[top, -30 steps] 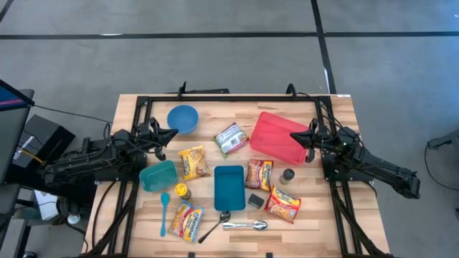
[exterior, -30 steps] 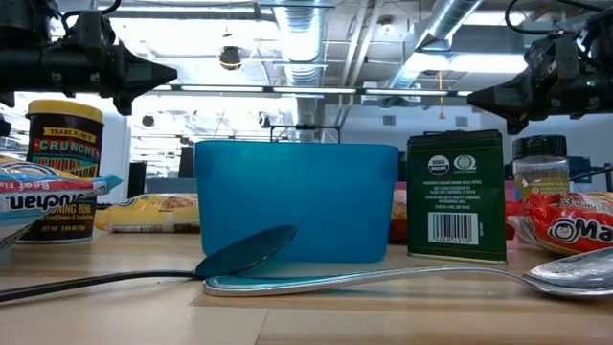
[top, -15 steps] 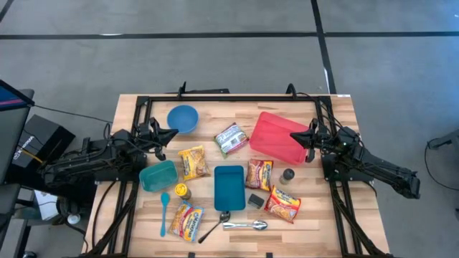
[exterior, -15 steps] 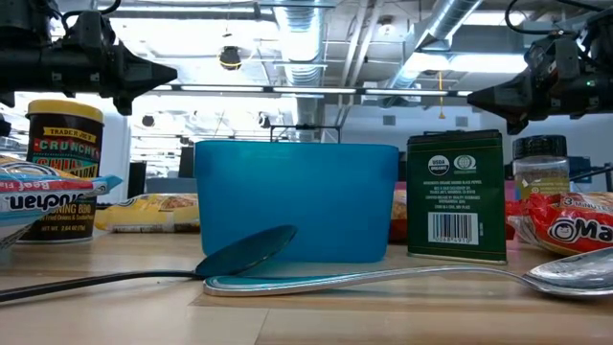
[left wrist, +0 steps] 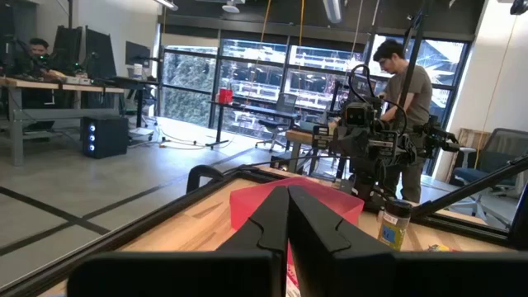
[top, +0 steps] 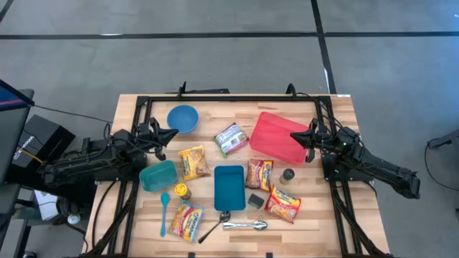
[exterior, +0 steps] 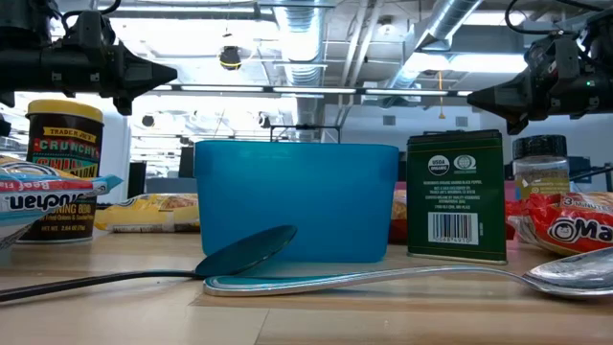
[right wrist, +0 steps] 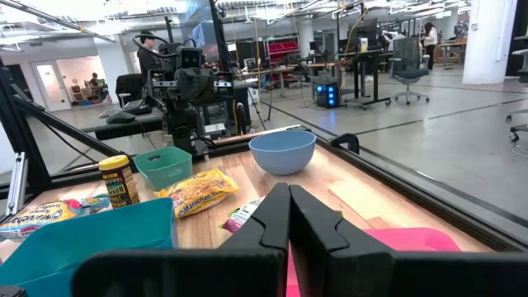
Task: Pick & Place Food Item
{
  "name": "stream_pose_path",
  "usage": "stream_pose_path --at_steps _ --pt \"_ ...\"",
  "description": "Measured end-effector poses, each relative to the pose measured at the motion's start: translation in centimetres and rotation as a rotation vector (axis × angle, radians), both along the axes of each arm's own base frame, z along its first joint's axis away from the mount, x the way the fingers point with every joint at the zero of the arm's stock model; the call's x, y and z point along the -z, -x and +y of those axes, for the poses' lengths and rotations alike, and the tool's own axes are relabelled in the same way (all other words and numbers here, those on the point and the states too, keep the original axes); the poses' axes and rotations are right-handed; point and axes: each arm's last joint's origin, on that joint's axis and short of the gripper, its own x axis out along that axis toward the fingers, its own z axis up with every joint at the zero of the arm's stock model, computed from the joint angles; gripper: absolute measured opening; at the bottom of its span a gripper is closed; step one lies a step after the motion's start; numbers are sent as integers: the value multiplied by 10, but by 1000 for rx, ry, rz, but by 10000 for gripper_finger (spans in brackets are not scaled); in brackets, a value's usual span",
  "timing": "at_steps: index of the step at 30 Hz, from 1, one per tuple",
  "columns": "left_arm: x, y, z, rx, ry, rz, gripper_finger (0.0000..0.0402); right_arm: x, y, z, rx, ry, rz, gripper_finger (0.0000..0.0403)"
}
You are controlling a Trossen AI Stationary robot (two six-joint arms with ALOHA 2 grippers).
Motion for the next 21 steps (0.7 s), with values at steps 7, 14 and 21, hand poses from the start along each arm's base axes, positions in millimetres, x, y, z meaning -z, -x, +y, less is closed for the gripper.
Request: stream_pose_path --at_steps 7,14,21 --pt "0 0 0 0 0 0 3 0 0 0 0 0 0 0" --pt "0 0 0 -1 -7 3 3 0 0 0 0 0 0 0" --pt "0 0 0 -1 -8 4 3 0 0 0 0 0 0 0"
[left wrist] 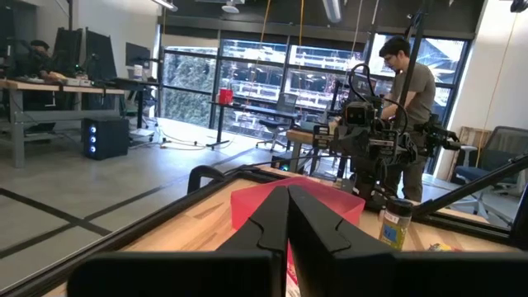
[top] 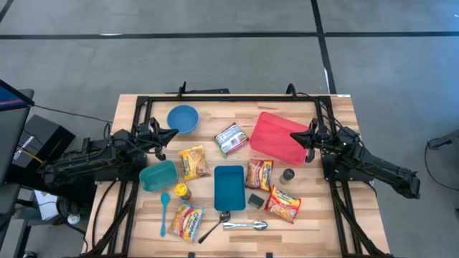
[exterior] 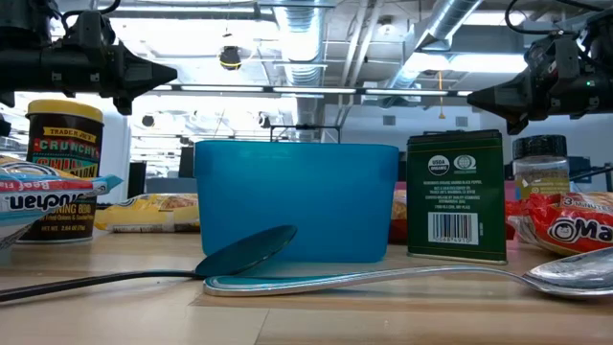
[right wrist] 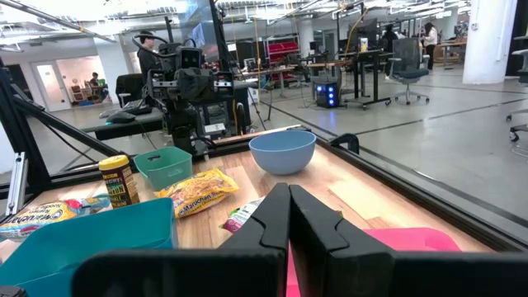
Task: Pick & Place Food Item
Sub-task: Put the green seasoning bottle into the blue bin
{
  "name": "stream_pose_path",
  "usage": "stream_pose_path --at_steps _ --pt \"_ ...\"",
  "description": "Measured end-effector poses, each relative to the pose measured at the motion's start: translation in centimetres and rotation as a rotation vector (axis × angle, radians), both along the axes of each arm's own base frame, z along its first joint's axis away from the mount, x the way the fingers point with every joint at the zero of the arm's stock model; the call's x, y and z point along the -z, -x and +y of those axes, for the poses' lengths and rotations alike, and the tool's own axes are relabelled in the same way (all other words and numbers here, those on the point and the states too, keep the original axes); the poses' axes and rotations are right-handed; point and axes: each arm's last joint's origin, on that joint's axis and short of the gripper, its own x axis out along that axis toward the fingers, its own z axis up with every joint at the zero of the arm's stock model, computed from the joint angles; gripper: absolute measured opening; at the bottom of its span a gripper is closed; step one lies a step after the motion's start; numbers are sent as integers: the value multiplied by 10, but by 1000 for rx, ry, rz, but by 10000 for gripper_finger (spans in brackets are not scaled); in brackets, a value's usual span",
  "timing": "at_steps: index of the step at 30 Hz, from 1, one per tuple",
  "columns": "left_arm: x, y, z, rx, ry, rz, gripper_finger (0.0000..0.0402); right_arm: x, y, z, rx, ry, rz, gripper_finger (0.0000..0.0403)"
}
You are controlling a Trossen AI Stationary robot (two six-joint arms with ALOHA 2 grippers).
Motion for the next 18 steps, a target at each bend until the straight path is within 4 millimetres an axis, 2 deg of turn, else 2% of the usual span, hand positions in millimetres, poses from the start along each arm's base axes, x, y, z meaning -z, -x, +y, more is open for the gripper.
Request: stream_pose_path --at_steps 7,18 --pt "-4 1 0 0 -14 -41 3 0 0 0 0 0 0 0" --pt "-31 10 -3 0 -107 -326 3 -1 0 0 -5 -5 -11 0"
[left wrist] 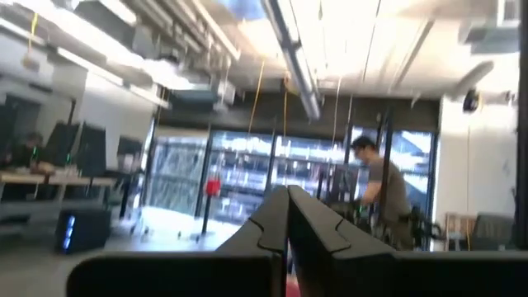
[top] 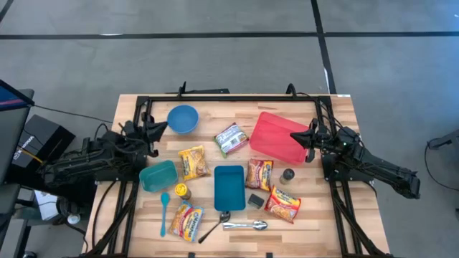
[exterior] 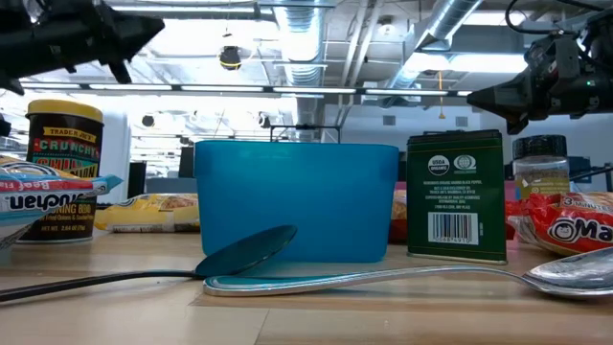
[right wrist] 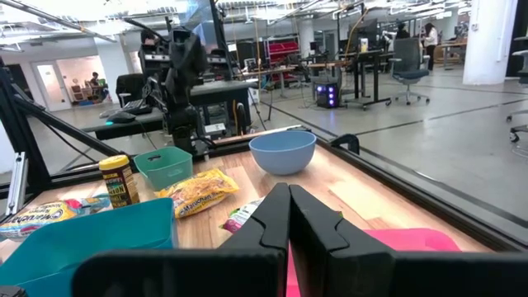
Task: Pick & Place Food Item
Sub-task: Put the green seasoning bottle into the blue bin
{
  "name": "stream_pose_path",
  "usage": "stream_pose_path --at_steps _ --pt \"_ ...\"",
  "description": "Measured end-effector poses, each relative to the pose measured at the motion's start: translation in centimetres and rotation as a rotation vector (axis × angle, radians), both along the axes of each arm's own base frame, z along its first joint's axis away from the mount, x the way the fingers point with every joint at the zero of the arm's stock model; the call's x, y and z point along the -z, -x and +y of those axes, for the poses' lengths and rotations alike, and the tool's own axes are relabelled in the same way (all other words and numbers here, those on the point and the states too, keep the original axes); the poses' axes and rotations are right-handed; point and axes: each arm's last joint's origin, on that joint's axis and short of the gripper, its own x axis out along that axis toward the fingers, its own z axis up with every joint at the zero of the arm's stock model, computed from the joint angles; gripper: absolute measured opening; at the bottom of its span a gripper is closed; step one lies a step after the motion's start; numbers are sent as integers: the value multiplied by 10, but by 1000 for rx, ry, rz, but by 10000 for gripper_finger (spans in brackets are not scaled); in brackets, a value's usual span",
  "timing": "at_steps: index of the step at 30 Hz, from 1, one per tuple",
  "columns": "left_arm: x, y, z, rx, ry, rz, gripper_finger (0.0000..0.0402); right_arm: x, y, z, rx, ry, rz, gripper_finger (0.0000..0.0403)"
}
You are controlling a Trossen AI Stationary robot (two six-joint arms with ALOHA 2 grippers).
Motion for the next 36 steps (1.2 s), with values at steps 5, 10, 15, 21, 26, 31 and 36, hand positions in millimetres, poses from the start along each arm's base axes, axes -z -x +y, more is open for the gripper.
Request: stream_pose_path --at_steps 5,10,15,21,26,31,36 --pt "-6 4 -1 0 -23 -73 3 -10 1 0 -18 -130 -146 0" --pt "-5 2 -1 55 64 -91 3 -26 4 2 -70 -244 -346 0" --pt "-2 -3 -2 164 86 -47 3 -32 6 4 -137 -297 -404 0" --pt "2 -10 -3 271 55 28 3 -29 4 9 -303 -354 -340 0" --pt "4 -12 -3 273 62 44 3 -29 3 14 -361 -350 -329 0" --pt "2 -12 -3 273 55 29 3 -30 1 18 -348 -365 -346 0" --pt "2 -12 -3 273 53 25 3 -28 -1 20 -312 -394 -344 0"
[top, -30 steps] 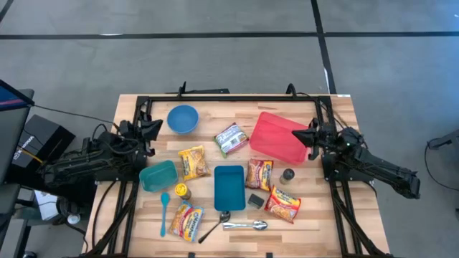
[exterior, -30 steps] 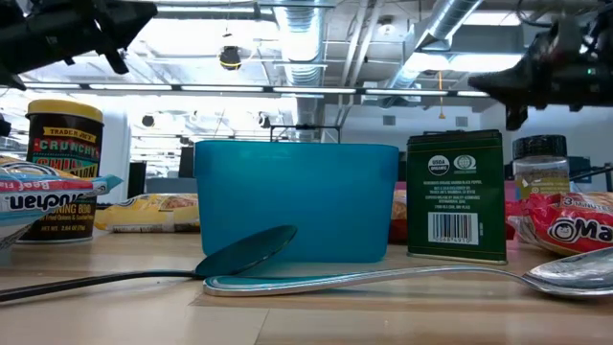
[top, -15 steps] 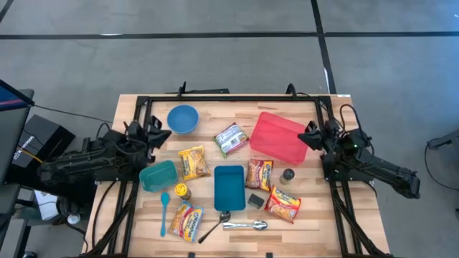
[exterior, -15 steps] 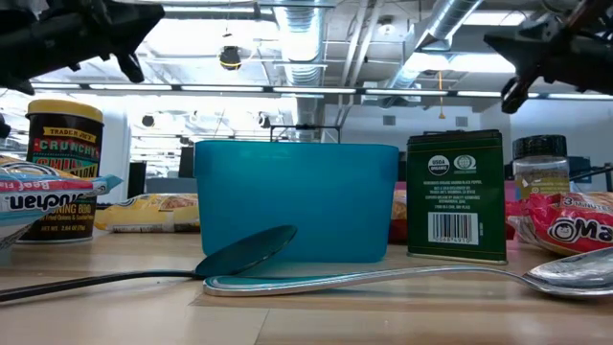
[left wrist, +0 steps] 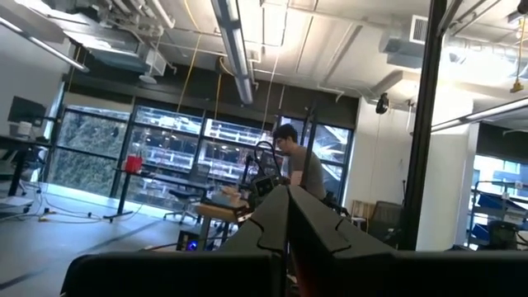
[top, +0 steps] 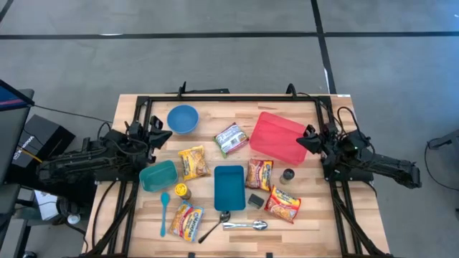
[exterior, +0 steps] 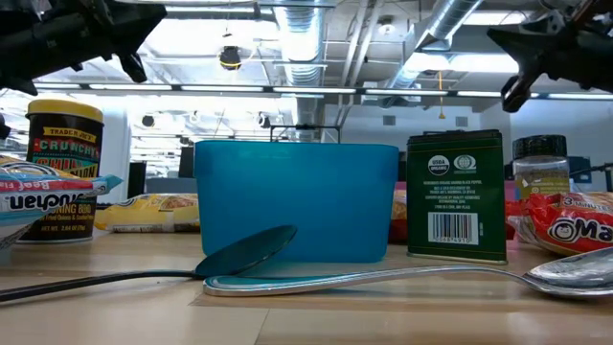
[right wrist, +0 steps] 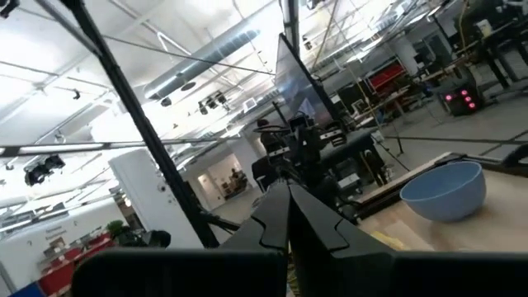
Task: Pick & Place Food Item
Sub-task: Put the green seasoning bottle into the blue bin
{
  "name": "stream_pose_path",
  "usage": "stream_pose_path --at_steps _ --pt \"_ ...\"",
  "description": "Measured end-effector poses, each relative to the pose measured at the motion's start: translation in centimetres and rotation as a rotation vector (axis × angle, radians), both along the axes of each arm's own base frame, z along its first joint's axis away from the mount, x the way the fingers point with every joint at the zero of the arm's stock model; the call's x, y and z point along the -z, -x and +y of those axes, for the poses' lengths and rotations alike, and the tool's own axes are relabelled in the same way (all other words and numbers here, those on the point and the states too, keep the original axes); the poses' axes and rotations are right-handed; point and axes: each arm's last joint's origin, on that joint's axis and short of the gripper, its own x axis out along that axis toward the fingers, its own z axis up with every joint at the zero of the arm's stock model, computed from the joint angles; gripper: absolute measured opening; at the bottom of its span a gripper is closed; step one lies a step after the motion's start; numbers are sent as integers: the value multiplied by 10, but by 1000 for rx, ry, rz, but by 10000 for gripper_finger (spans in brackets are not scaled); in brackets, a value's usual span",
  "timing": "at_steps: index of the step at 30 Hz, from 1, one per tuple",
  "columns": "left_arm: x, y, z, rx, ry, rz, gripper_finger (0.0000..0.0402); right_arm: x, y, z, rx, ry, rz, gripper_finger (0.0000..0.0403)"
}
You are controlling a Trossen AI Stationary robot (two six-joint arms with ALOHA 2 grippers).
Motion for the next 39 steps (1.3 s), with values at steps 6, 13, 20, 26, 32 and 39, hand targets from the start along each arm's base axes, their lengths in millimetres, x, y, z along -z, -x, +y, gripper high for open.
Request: stream_pose_path --at_steps 6,13,20,26,32,39 --pt "0 0 0 0 0 0 3 -2 -1 5 -41 27 25 0" --pt "-1 0 0 1 -3 -7 3 -7 0 12 -87 41 9 0" --pt "-1 1 0 22 36 -19 3 -7 -1 17 -86 4 5 0" --pt "-1 1 0 23 37 -19 3 -7 -1 21 -89 14 3 0" --pt "-1 1 0 23 37 -19 3 -7 0 26 -147 59 0 0" --pt "-1 1 0 23 38 -19 3 -6 1 38 -317 105 2 0"
